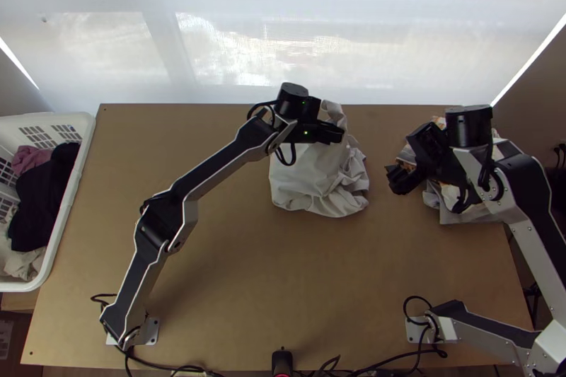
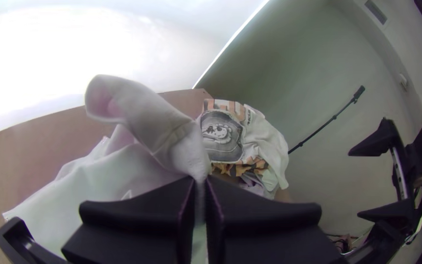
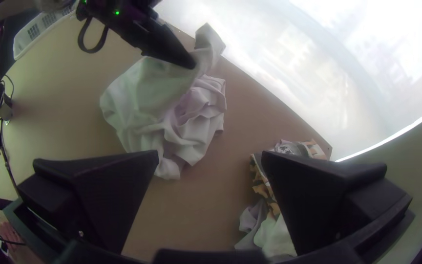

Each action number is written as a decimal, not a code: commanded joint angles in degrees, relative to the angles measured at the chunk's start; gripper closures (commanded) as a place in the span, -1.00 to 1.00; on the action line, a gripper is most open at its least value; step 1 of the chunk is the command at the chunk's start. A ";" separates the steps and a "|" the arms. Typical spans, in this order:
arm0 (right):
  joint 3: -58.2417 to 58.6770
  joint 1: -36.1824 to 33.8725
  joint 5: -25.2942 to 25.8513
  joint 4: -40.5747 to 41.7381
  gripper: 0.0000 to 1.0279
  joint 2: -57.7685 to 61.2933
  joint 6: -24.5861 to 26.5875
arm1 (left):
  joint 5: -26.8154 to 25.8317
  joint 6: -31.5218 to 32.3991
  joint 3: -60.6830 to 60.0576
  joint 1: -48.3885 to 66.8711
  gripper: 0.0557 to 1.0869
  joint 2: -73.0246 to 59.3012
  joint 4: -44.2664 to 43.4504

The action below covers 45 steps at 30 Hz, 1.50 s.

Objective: Fold the t-shirt

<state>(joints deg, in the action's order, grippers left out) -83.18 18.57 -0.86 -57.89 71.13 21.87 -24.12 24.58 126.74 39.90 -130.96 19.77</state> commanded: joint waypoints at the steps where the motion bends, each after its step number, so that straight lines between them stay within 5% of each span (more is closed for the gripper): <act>1: 2.14 0.07 0.78 -2.23 -0.91 -3.02 0.02 | 0.56 1.79 0.00 1.23 0.93 -4.04 -4.56; 4: 2.76 0.07 0.95 -2.40 -0.91 -3.55 -0.07 | 0.48 2.23 0.00 1.41 0.85 -4.40 -4.56; 9: 2.84 0.24 1.04 -2.40 -0.91 -3.63 -0.51 | -1.98 3.28 0.09 1.50 -0.60 -2.11 -3.07; 11: 2.84 0.33 0.95 -2.32 -0.91 -3.63 -0.51 | -2.34 3.46 0.00 1.32 -0.89 0.00 -0.96; 18: 2.93 1.38 1.04 -2.14 -0.91 -3.81 -0.42 | -2.34 4.60 -2.20 -0.70 -0.89 10.99 9.32; 27: 2.76 7.98 1.13 3.66 -0.91 2.96 1.86 | -1.90 -0.58 -21.09 -3.60 -0.89 32.61 11.43; 37: -7.44 11.67 -4.15 20.80 -0.91 30.56 4.32 | 3.99 -7.53 -36.12 -9.93 -0.89 44.82 16.71; 45: -24.14 11.67 -7.31 22.64 -0.91 50.16 2.30 | 8.47 -13.24 -42.19 -11.51 -0.89 47.81 19.43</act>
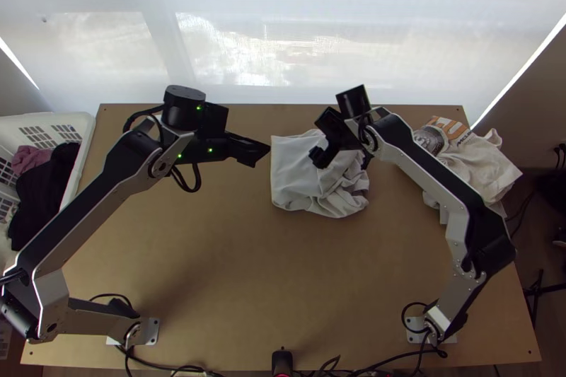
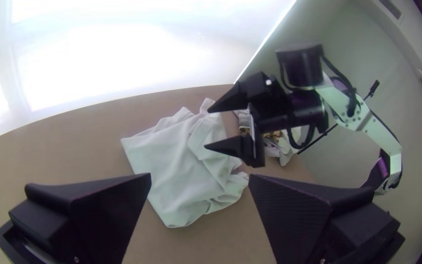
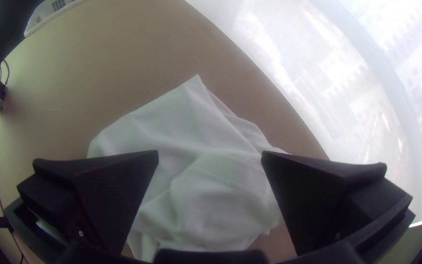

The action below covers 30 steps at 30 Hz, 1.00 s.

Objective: Fold the t-shirt

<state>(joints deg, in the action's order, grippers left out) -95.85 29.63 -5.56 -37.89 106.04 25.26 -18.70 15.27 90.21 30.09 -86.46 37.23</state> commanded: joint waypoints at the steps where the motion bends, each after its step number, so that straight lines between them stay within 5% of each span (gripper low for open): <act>1: -12.78 0.61 -2.79 2.56 -0.91 17.10 -1.09 | 3.41 -4.28 -5.93 -1.61 -0.89 3.13 1.97; 12: -17.61 -2.82 -4.02 -1.05 -0.91 24.13 -1.35 | 4.20 -6.48 -2.32 -0.29 -0.89 -3.81 1.44; 30: 6.91 -6.51 -5.07 -2.01 -0.91 -0.04 -2.58 | 4.20 -8.76 2.69 2.08 -0.89 -9.61 1.35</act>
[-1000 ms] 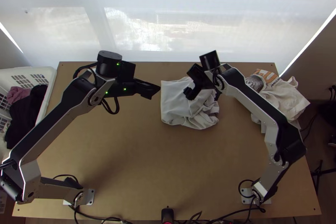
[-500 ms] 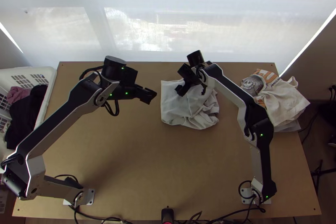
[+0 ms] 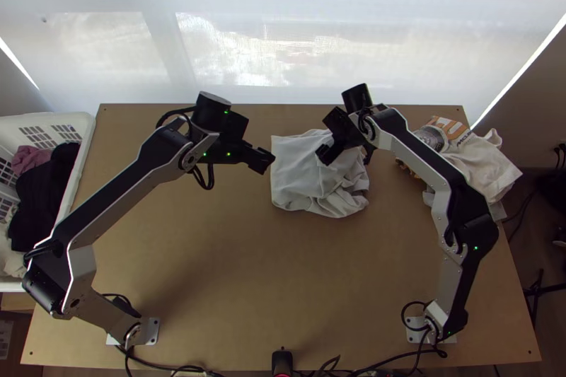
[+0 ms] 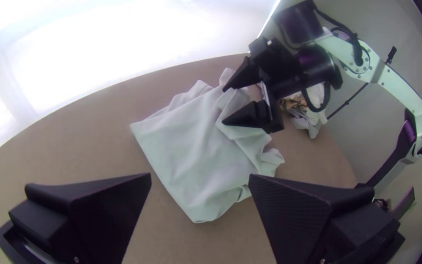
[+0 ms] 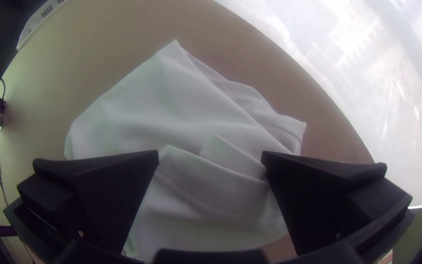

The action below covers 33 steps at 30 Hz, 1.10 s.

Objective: Fold the t-shirt

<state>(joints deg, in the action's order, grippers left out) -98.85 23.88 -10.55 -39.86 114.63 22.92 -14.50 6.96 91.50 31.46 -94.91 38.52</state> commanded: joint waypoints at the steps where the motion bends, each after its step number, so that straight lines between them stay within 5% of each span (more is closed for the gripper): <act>1: 11.84 -0.85 -0.09 0.04 -0.91 -10.13 -0.42 | 0.00 -0.46 1.40 0.70 -0.89 -1.06 0.06; 19: 38.91 -11.31 0.00 0.39 -0.91 -33.24 2.04 | 1.67 -0.63 1.31 1.85 -0.89 -0.10 1.03; 27: 37.32 -12.89 0.00 -1.36 -0.91 -41.68 1.87 | 2.81 -0.81 0.69 1.94 -0.89 0.26 1.29; 33: 27.22 -6.48 0.00 2.68 -0.91 -31.13 -1.03 | 3.16 -0.98 0.43 2.11 -0.89 0.34 1.56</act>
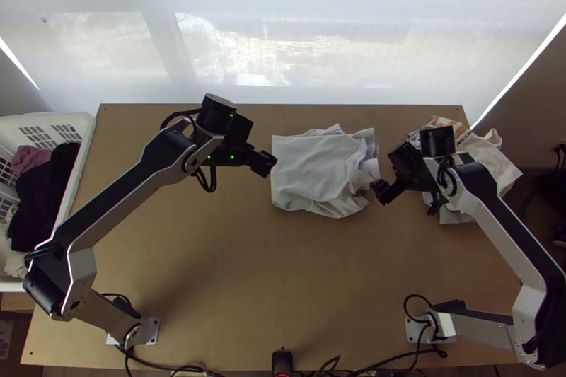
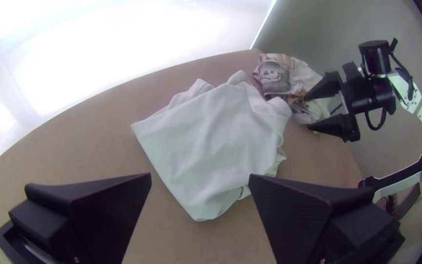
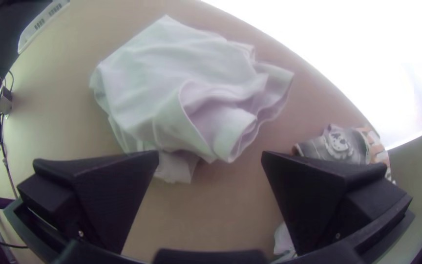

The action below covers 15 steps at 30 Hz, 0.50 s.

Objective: Fold the t-shirt

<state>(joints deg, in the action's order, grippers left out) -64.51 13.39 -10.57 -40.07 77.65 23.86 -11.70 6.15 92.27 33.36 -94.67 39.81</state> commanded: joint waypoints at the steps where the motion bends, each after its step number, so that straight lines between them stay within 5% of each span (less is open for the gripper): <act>1: -8.97 4.72 0.02 3.42 -0.91 8.66 -2.41 | 0.45 -0.18 -0.25 0.30 -0.89 0.10 0.27; 8: -15.38 7.88 0.02 5.97 -0.91 22.37 -4.61 | 1.60 -0.26 -0.34 0.21 -0.89 0.63 1.32; 15: -8.35 5.25 0.81 6.85 -0.91 21.32 -4.52 | 2.04 -0.97 -1.13 -0.58 -0.89 1.60 1.67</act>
<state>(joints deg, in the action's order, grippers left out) -76.51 20.08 -10.55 -34.54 97.45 19.49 -10.20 5.69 91.68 33.34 -93.76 41.10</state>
